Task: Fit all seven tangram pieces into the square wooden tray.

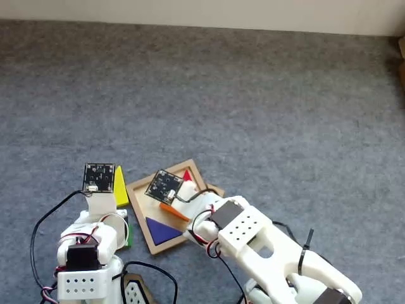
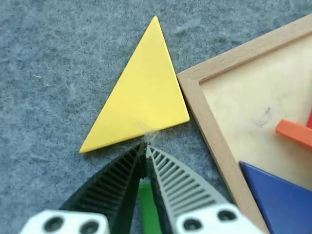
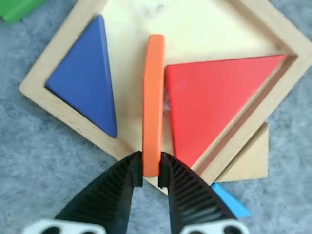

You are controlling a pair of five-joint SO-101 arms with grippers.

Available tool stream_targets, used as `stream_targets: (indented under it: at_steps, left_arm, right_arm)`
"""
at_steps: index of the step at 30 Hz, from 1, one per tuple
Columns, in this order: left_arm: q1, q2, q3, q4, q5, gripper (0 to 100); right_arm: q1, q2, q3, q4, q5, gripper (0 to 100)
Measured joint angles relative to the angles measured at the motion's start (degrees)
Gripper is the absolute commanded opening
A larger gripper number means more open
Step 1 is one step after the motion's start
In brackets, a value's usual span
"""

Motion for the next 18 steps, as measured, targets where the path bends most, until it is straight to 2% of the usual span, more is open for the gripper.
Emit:
stream_targets:
  at_steps: [9, 14, 18]
  left_arm:
    - [0.0, 0.0, 0.0, 0.0, 0.0, 1]
    - [0.0, 0.0, 0.0, 0.0, 0.0, 1]
    - [0.0, 0.0, 0.0, 0.0, 0.0, 1]
  right_arm:
    - [0.1, 0.0, 0.0, 0.0, 1.3, 3.3]
    - [0.1, 0.0, 0.0, 0.0, 1.3, 14.3]
    - [0.1, 0.0, 0.0, 4.0, 1.3, 15.9]
